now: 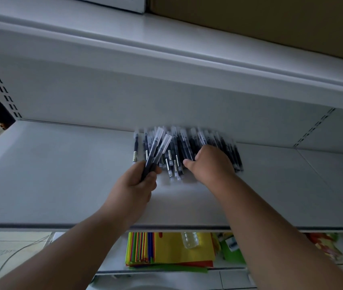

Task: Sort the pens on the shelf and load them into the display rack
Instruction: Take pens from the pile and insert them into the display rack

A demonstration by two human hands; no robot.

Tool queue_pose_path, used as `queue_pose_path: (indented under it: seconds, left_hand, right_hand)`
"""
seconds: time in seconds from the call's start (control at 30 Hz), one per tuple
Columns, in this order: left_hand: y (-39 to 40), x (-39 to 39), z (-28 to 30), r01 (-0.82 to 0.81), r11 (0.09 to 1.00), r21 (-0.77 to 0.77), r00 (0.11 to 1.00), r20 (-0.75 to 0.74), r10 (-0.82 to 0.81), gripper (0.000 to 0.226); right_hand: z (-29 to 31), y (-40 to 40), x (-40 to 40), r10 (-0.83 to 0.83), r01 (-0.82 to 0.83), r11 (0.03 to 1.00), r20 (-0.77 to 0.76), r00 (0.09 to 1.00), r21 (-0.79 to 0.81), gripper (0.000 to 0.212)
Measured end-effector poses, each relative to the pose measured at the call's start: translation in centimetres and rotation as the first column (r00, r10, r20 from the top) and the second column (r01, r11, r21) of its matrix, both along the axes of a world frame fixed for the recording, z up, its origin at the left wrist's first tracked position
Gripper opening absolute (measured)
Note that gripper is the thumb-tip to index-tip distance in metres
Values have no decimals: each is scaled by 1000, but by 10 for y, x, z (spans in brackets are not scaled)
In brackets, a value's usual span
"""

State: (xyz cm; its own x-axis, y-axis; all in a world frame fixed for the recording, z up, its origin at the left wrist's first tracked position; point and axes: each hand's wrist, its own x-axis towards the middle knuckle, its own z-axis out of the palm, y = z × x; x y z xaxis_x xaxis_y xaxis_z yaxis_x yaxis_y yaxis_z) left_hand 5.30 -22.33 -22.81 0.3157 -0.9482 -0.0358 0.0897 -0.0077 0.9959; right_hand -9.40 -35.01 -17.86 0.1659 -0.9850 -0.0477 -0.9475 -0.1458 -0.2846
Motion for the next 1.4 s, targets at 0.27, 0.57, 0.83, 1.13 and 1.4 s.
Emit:
queue_pose_path:
  seconds: [0.27, 0.57, 0.83, 1.13, 1.4]
  left_hand:
    - [-3, -3, -4, -1, 1000, 1, 999, 53, 0, 19]
    - [-3, -5, -6, -29, 1000, 3, 994, 107, 28, 16]
    - [-15, -50, 3, 72, 997, 14, 997, 35, -72, 13]
    - [-47, -171, 11, 131, 990, 52, 986, 93, -136, 19]
    - [-71, -332, 20, 189, 981, 45, 976, 98, -193, 17]
  right_hand:
    - [-2, -6, 3, -13, 13, 999, -8, 1000, 34, 40]
    - [5, 16, -18, 40, -11, 994, 278, 960, -106, 31]
    - [21, 39, -77, 112, -13, 984, 571, 813, -175, 12]
    - [40, 64, -209, 128, 117, 949, 699, 703, -291, 20]
    - [48, 65, -376, 15, 264, 898, 626, 780, -351, 9]
